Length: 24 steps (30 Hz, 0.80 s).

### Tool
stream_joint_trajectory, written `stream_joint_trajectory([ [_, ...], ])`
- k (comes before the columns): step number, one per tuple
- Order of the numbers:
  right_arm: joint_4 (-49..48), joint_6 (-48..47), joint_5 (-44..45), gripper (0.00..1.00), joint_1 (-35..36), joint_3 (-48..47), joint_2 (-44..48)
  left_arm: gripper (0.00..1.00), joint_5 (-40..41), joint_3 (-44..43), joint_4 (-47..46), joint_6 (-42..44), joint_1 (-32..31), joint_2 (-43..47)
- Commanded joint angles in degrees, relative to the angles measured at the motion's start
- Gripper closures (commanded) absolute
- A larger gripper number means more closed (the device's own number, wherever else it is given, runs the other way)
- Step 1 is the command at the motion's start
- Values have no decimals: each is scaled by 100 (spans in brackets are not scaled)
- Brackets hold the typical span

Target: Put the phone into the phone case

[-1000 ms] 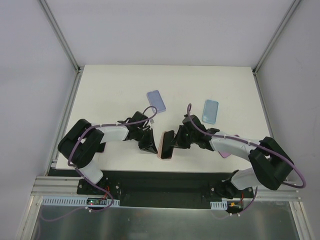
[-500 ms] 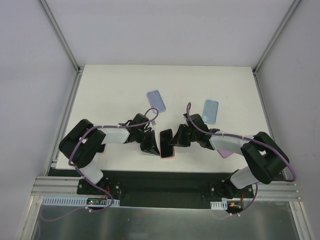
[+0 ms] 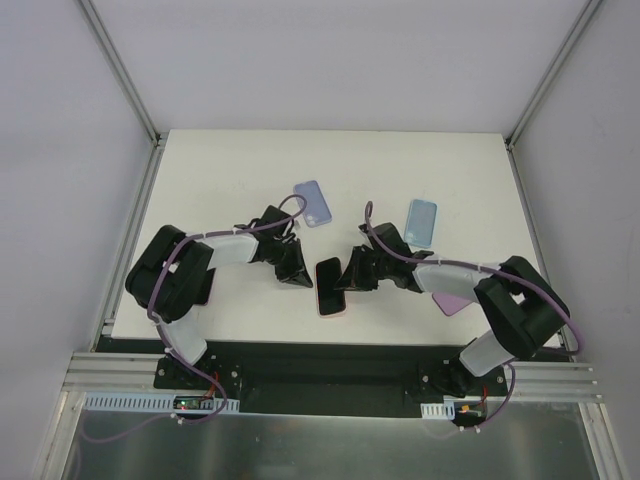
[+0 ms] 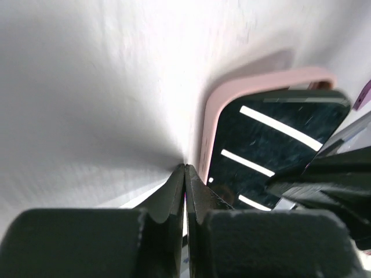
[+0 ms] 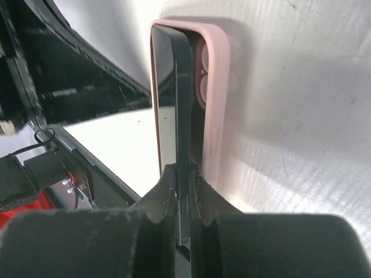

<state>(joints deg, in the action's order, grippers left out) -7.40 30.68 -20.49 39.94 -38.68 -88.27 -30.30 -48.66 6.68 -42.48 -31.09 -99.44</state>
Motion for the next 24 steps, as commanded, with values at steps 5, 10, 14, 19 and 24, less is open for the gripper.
stream_joint_trajectory([
  [5,766,-545,256,99,347,158,-657,100,341,-240,159,249,59,-374],
  [10,801,-607,326,99,347,-8,-718,100,166,-214,-35,249,-11,-392],
  [14,854,-668,458,97,444,-131,-727,100,-141,-179,-35,101,7,-296],
  [19,854,-633,678,96,479,-17,-700,98,-231,-161,35,90,7,29],
  [24,766,-563,616,92,506,27,-639,84,-388,-293,150,179,7,126],
])
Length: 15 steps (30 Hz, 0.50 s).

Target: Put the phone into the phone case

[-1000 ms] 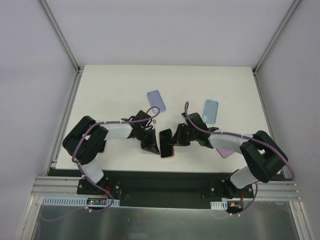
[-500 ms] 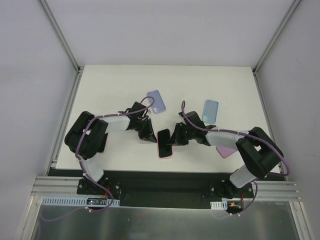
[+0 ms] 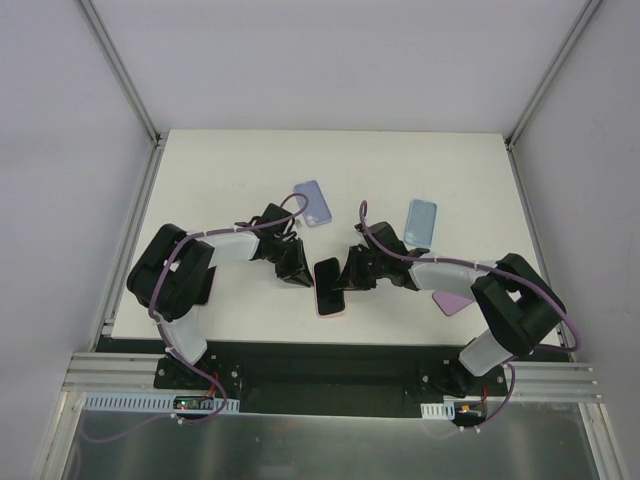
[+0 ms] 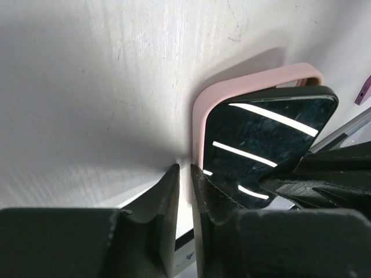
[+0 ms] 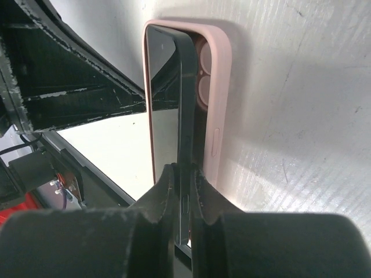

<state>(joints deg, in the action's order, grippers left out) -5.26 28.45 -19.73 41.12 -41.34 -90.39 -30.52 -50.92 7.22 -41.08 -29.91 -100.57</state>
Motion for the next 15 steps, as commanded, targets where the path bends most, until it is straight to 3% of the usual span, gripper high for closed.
stream_joint_trajectory([
  [1,552,-340,566,92,388,302,-418,83,-410,-76,86,39,-111,249],
  [5,552,-278,505,92,388,258,-523,75,-472,-68,95,12,-103,407],
  [9,413,-156,443,92,414,205,-769,56,-411,-94,209,240,-6,714],
  [15,-54,187,320,85,440,399,-796,54,-349,-147,420,549,-6,821],
])
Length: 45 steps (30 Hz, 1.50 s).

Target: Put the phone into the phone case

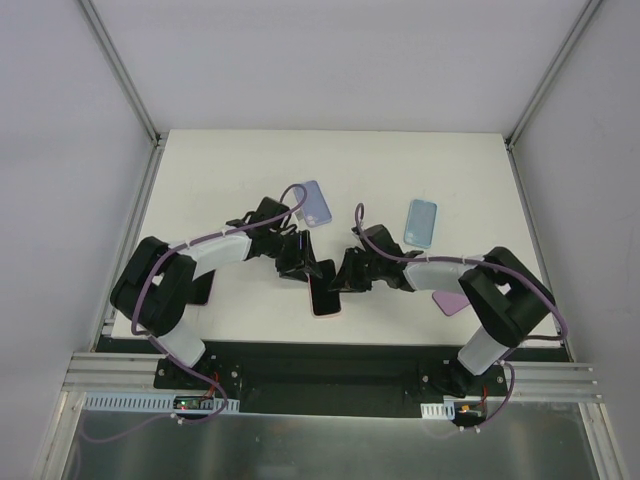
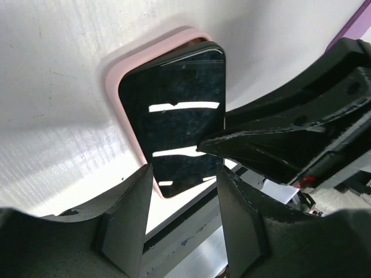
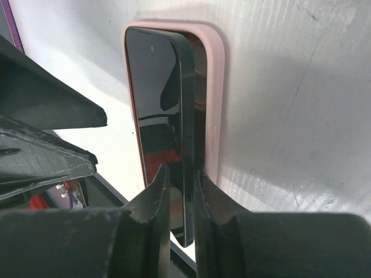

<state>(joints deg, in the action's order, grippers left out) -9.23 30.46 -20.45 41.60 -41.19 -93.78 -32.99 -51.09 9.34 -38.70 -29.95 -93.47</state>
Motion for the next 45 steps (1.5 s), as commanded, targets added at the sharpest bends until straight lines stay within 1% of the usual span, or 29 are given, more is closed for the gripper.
stream_joint_trajectory([
  [1,352,-5,410,83,392,384,-396,54,-32,-121,243,284,-2,58],
  [3,396,21,401,79,401,366,-220,55,12,-68,243,284,-1,-21],
  [4,422,39,401,72,392,349,-168,55,3,-68,243,310,-2,-57],
  [7,466,144,419,62,392,375,105,55,-111,-68,235,398,-19,-101],
  [12,580,189,664,55,375,454,570,53,-49,-68,243,451,-37,-110],
  [15,844,127,840,50,375,375,782,53,29,-112,322,451,-37,-189],
  [19,1239,74,981,46,375,269,905,54,118,-120,384,477,-37,-277],
  [21,1240,74,946,45,375,296,949,54,65,-164,384,477,-37,-347],
  [24,1327,83,981,44,375,305,1045,54,-14,-226,384,460,-72,-347],
  [31,1758,-5,1333,47,375,41,1160,52,135,-384,384,345,-335,-224],
  [39,2285,-119,1500,48,392,-187,1529,51,153,-437,366,187,-459,-356],
  [41,2435,-128,1526,49,384,-249,1591,51,135,-472,366,170,-476,-373],
  [44,2689,-163,1552,58,383,-398,1494,51,118,-516,358,170,-511,-426],
  [45,2725,-163,1561,59,383,-407,1477,51,118,-542,358,161,-520,-435],
])
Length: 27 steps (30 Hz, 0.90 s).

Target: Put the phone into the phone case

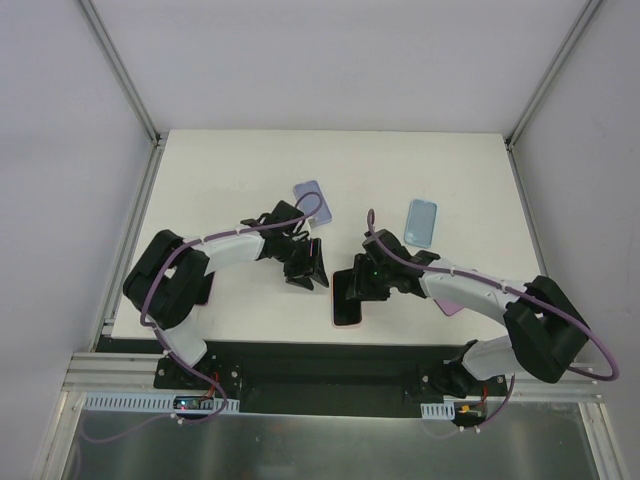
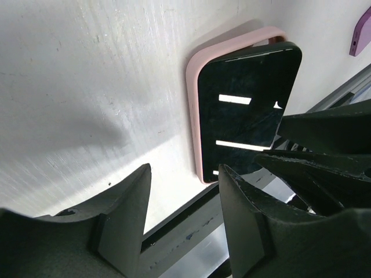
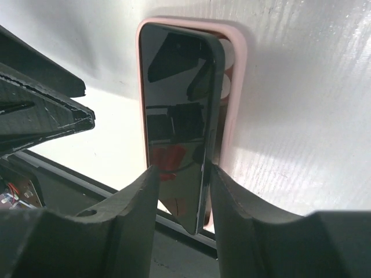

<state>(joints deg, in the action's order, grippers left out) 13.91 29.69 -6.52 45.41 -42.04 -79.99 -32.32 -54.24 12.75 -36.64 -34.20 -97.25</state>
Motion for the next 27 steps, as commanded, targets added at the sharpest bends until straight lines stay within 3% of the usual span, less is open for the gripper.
stream_joint_trajectory([
  [1,454,-78,169,58,-6,-322,80,51,33,-254,17,-45,-114,-66],
  [11,736,-235,301,46,-102,-138,624,51,-73,-544,-27,8,-316,-364],
  [19,103,-631,-296,39,-304,310,835,52,6,-570,-27,-71,-360,-716],
  [27,-151,-728,-235,36,-366,486,564,53,50,-667,-36,8,-413,-1059],
])
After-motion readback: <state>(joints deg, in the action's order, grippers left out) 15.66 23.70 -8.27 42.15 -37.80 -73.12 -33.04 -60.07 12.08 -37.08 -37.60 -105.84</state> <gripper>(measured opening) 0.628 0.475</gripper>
